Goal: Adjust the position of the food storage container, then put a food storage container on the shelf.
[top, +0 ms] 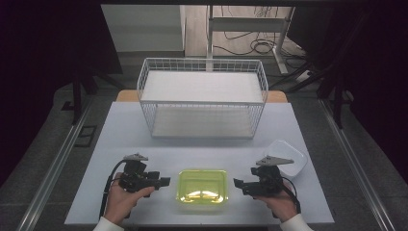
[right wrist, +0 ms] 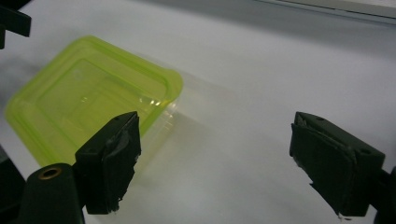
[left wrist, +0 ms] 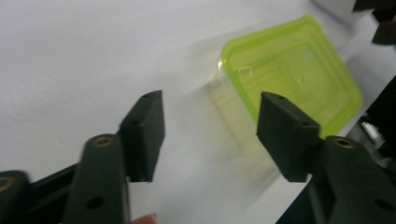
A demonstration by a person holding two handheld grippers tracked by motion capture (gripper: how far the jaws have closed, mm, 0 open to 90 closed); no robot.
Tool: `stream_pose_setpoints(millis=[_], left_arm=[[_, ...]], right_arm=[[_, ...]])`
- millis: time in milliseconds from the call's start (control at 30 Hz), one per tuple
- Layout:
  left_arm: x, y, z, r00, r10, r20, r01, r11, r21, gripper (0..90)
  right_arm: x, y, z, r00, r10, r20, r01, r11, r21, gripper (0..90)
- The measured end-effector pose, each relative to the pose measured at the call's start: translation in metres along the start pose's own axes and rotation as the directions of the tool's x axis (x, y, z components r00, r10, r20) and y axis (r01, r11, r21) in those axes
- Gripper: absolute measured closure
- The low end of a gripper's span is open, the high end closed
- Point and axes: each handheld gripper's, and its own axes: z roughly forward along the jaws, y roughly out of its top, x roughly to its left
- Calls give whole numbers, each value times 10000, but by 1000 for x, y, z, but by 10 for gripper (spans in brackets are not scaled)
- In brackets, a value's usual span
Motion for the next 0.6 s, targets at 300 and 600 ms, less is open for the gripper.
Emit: stream_pose_setpoints(millis=[300,600], left_arm=[[6,-1,-2,9965,-483,687,492,9987,-120,344],[8,-3,7,9893,-753,1248,746,9972,100,349]], right_arm=[[1,1,0,9976,585,-365,-587,9983,-37,162],[7,-2,9,9892,1142,-918,-1116,9932,330,219]])
